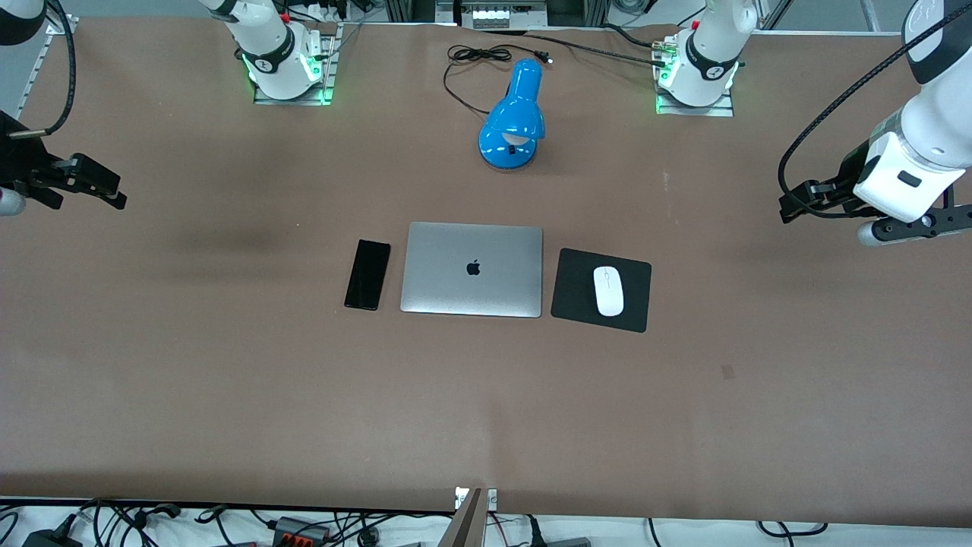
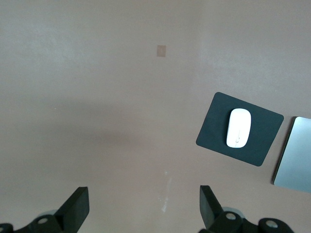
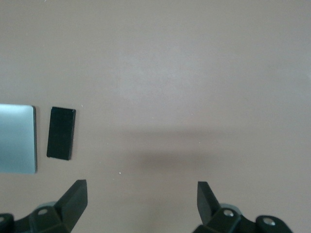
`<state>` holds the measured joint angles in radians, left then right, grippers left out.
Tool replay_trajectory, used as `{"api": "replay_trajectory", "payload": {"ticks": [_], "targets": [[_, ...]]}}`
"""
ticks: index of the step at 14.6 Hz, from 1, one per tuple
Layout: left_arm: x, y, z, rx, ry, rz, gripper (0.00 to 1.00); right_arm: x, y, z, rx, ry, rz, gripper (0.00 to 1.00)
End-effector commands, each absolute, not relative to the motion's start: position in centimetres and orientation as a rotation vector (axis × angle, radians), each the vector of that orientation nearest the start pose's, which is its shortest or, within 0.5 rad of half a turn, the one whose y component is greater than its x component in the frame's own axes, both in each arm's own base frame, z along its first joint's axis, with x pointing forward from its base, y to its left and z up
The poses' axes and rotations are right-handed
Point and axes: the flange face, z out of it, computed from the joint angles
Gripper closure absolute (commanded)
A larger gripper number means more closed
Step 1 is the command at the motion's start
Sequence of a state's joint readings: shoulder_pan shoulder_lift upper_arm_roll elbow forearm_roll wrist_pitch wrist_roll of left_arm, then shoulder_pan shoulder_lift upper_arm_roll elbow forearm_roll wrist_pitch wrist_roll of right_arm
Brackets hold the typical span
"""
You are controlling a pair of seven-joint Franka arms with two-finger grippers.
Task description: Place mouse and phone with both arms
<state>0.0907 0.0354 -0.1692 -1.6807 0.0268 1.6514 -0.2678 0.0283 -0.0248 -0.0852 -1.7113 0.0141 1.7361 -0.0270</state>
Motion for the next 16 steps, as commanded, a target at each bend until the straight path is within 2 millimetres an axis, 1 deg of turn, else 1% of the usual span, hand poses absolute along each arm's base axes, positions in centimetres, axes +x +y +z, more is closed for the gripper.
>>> {"api": "replay_trajectory", "payload": {"ticks": [1, 3, 8, 10, 13, 14, 16], "targets": [[55.8, -3.9, 56.5, -3.103, -0.264, 0.088, 0.00, 55.0, -2.7, 59.1, -3.141, 0.043, -0.063, 0.00], [55.8, -3.8, 56.5, -3.104, -0.264, 0.088, 0.00, 54.9, -2.8, 58.6, -3.138, -0.149, -0.024, 0.00], [55.9, -3.2, 56.4, -3.109, -0.285, 0.095, 0.00, 55.1, -3.1, 59.0, -3.135, -0.144, -0.063, 0.00], [55.9, -3.1, 56.4, -3.109, -0.287, 0.095, 0.00, 55.2, -4.2, 59.3, -3.134, -0.088, -0.078, 0.00], [55.9, -3.1, 56.4, -3.110, -0.288, 0.098, 0.00, 55.3, -4.5, 59.6, -3.138, -0.028, -0.082, 0.00], [55.9, -3.1, 56.4, -3.110, -0.288, 0.098, 0.00, 55.2, -4.5, 59.5, -3.140, -0.031, -0.073, 0.00], [55.9, -3.1, 56.4, -3.110, -0.288, 0.098, 0.00, 55.3, -3.2, 59.6, -3.147, -0.066, -0.069, 0.00]]}}
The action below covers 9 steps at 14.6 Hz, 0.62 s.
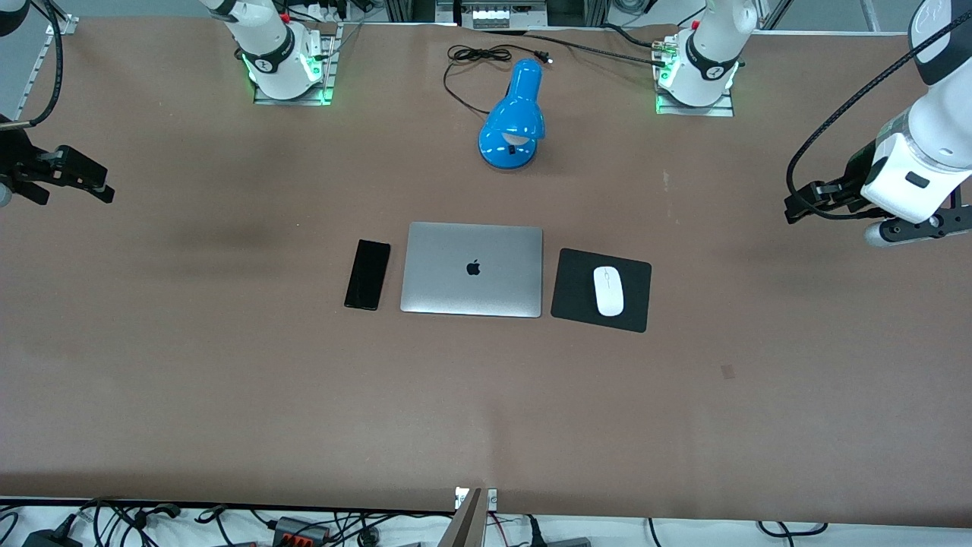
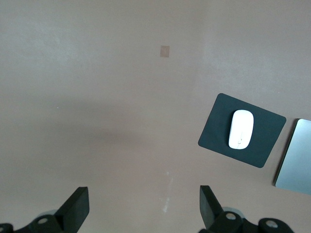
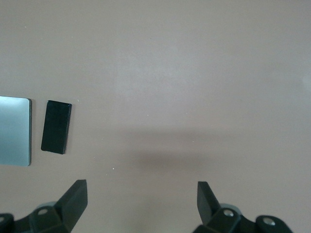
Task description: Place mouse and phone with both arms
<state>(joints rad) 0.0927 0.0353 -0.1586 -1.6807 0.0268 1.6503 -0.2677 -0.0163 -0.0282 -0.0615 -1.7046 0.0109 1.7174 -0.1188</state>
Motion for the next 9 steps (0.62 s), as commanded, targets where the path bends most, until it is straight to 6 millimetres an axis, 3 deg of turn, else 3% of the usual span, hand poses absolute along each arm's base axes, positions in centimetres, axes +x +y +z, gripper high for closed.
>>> {"api": "replay_trajectory", "payload": {"ticks": [1, 6, 9], "targets": [[55.9, -3.2, 56.4, -3.110, -0.285, 0.100, 0.00, 55.2, -3.1, 59.6, -3.147, -0.061, -0.067, 0.00], [56.2, -3.4, 56.6, -3.113, -0.281, 0.088, 0.00, 54.9, -2.2, 58.6, -3.147, -0.035, -0.034, 0.00], [56.2, -3.7, 56.6, -3.114, -0.271, 0.086, 0.00, 54.2, -2.4, 59.1, -3.148, -0.030, -0.045, 0.00]]}}
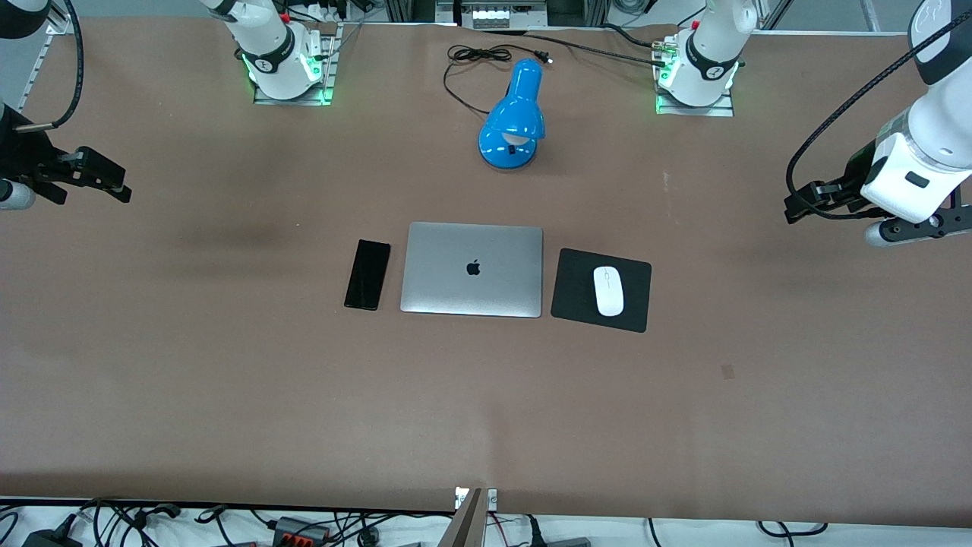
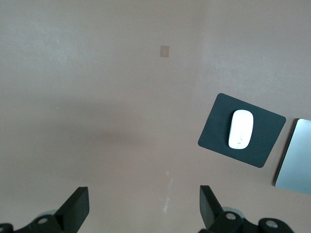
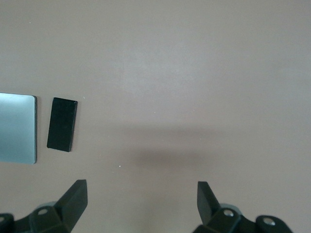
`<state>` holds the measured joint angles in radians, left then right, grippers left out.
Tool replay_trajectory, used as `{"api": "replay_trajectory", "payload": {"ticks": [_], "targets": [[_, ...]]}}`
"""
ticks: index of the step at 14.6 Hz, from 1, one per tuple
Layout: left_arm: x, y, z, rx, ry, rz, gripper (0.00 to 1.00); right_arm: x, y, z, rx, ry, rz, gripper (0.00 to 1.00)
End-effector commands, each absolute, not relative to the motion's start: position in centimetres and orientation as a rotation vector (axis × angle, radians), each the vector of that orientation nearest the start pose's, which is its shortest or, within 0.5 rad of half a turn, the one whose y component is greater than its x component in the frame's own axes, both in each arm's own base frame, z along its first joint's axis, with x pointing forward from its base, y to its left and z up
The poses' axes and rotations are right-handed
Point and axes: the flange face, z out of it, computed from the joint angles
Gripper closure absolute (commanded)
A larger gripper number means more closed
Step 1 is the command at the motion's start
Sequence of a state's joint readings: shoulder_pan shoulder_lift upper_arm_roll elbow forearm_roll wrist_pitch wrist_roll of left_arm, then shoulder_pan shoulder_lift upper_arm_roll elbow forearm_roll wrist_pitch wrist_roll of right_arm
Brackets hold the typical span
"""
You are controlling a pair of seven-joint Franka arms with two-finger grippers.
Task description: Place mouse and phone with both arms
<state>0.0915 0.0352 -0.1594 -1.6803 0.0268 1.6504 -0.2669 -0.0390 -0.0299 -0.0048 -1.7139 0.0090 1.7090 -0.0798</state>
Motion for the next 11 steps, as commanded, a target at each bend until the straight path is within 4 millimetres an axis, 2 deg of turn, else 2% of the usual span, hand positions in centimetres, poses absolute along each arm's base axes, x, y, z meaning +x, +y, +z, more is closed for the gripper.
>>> {"api": "replay_trajectory", "payload": {"ticks": [1, 11], "targets": [[56.18, -3.72, 56.60, -3.116, -0.272, 0.086, 0.00, 54.13, -2.54, 59.07, -3.149, -0.028, -0.048, 0.00], [56.78, -3.57, 56.79, -3.141, -0.285, 0.069, 0.00, 53.83, -2.41, 59.60, -3.146, -0.027, -0.041, 0.00]]}}
